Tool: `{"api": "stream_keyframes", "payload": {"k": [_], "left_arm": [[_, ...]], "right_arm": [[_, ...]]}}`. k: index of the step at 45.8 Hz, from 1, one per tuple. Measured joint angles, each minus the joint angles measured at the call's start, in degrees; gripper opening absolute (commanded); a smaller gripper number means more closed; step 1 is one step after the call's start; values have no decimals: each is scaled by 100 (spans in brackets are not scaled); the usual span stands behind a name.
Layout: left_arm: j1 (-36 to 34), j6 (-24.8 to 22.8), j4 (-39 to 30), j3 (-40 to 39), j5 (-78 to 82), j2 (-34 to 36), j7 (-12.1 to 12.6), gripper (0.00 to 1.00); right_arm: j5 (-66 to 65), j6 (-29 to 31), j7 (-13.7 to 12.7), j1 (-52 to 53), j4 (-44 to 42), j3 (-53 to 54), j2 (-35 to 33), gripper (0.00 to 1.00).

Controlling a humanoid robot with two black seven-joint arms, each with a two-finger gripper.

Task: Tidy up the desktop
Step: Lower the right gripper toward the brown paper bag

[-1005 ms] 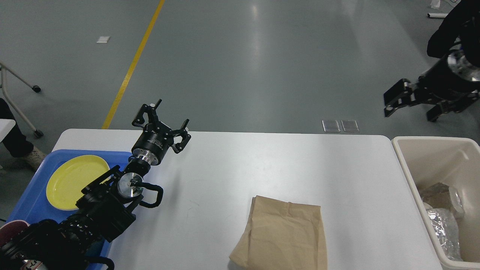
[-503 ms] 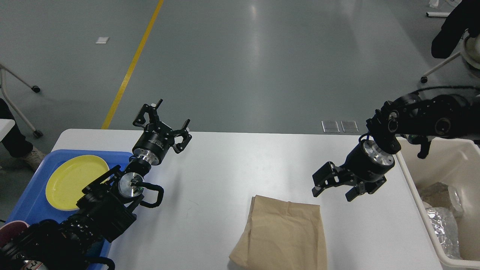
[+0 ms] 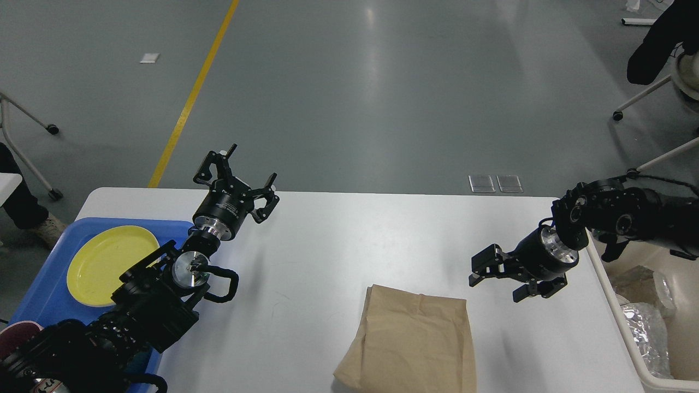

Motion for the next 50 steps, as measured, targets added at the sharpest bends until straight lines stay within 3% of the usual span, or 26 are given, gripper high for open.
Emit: {"api": "stream_keyframes", "payload": {"k": [14, 30, 50], "left_arm": [[0, 0, 0, 0, 0, 0, 0, 98], [0, 0, 0, 0, -1, 0, 3, 98], [0, 0, 0, 1, -1, 0, 3, 98]], "right_arm": [[-19, 53, -25, 386, 635, 114, 316, 100], [-7, -107, -26, 210, 511, 270, 765, 100], [-20, -141, 0, 26, 263, 270, 549, 100]]}}
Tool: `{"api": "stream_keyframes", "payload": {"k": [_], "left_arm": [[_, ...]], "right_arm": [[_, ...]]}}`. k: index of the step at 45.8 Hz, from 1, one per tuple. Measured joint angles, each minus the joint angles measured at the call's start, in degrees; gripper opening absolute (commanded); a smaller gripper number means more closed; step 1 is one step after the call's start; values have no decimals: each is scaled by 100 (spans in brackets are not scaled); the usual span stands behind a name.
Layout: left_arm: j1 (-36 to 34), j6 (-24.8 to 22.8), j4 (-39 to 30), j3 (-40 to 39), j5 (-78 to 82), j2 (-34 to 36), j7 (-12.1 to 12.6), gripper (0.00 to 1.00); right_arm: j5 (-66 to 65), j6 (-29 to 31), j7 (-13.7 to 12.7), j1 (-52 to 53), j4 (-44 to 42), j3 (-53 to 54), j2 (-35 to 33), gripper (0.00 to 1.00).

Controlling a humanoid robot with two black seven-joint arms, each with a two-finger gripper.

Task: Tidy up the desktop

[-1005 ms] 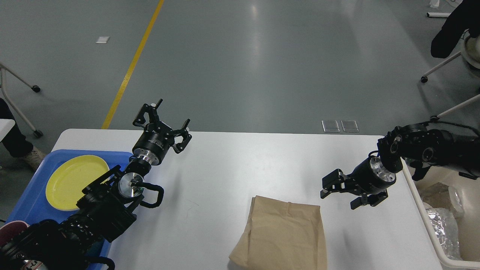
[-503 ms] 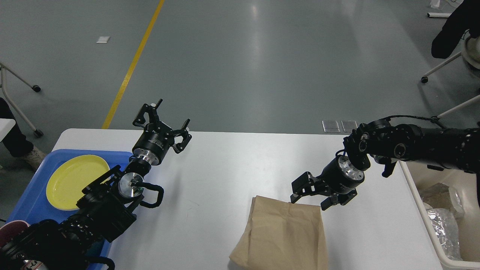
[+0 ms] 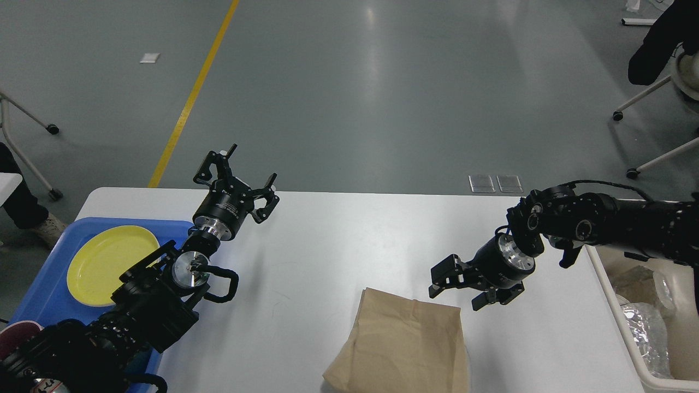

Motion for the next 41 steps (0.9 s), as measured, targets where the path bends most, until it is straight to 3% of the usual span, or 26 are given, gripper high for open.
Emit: {"api": "stream_keyframes", "payload": {"k": [41], "left_arm": [[0, 0, 0, 0, 0, 1, -1, 98]], "right_arm": [[104, -6, 0, -294, 82, 22, -209, 100]]}}
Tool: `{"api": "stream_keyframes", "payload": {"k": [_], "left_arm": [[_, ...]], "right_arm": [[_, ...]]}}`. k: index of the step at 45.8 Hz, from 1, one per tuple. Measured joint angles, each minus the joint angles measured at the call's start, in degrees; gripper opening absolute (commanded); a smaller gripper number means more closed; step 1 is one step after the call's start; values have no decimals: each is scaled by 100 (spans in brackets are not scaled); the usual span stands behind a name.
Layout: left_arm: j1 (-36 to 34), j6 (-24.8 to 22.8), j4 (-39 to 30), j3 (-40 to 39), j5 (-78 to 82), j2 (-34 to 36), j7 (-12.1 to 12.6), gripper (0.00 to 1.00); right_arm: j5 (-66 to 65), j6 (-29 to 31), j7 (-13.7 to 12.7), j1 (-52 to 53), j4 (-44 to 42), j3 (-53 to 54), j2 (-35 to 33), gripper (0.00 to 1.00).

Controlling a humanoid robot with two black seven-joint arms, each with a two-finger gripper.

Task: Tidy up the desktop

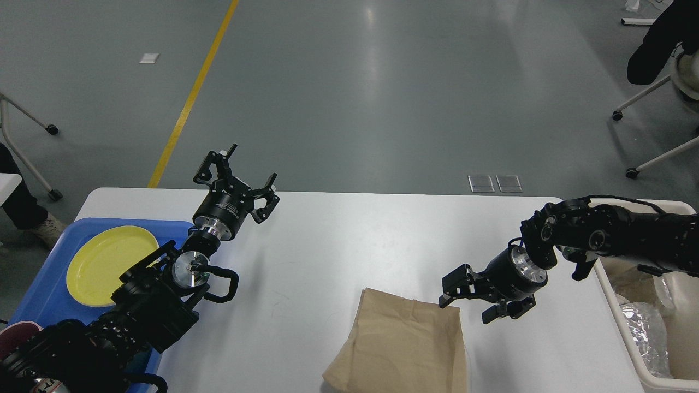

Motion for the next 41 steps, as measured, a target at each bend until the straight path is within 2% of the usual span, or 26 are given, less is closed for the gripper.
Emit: {"api": "stream_keyframes", "payload": {"k": [25, 28, 30, 33, 36, 37, 41], "left_arm": [[0, 0, 0, -1, 0, 0, -4, 98], [0, 0, 0, -1, 0, 0, -4, 98], [0, 0, 0, -1, 0, 0, -3, 98], [0, 0, 0, -1, 0, -1, -3, 98], [0, 0, 0, -1, 0, -1, -3, 98], [0, 0, 0, -1, 0, -1, -2, 98], [0, 0, 0, -1, 0, -1, 1, 98]], "right_arm": [[1, -7, 0, -251, -70, 224, 18, 100], [1, -16, 0, -246, -83, 247, 15, 96], [2, -23, 0, -228, -88, 268, 12, 88], [8, -24, -3, -206, -90, 284, 10, 69], [9, 10, -8, -205, -90, 286, 7, 40], [9, 27, -10, -205, -90, 285, 5, 34], [10, 106, -23, -190, -89, 200, -6, 16]]}}
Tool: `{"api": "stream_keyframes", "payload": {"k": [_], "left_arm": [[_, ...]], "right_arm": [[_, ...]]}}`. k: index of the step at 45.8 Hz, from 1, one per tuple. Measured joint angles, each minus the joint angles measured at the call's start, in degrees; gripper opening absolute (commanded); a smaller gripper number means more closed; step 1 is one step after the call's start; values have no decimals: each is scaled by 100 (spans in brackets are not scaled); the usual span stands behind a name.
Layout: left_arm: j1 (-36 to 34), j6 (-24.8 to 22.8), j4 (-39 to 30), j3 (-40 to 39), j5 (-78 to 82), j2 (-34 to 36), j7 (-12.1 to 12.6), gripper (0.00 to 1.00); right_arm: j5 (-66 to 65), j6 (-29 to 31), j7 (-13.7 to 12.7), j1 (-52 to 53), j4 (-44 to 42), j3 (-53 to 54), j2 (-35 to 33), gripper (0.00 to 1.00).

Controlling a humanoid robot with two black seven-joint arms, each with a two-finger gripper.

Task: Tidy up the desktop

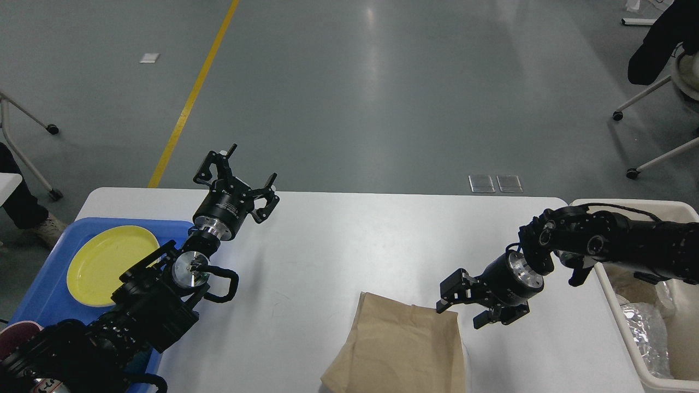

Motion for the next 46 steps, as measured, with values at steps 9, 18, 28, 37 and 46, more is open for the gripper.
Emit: {"api": "stream_keyframes", "payload": {"k": [9, 18, 28, 37, 46], "left_arm": [[0, 0, 0, 0, 0, 0, 0, 98], [0, 0, 0, 0, 0, 0, 0, 98], [0, 0, 0, 0, 0, 0, 0, 98], [0, 0, 0, 0, 0, 1, 0, 98], [0, 0, 0, 0, 0, 1, 0, 98]], "right_arm": [[5, 348, -4, 35, 10, -128, -8, 0], [21, 483, -4, 191, 9, -146, -13, 0], [27, 480, -4, 356, -32, -149, -92, 0], [27, 468, -4, 376, -34, -175, -111, 0], [27, 544, -3, 387, -6, -364, -129, 1]]}}
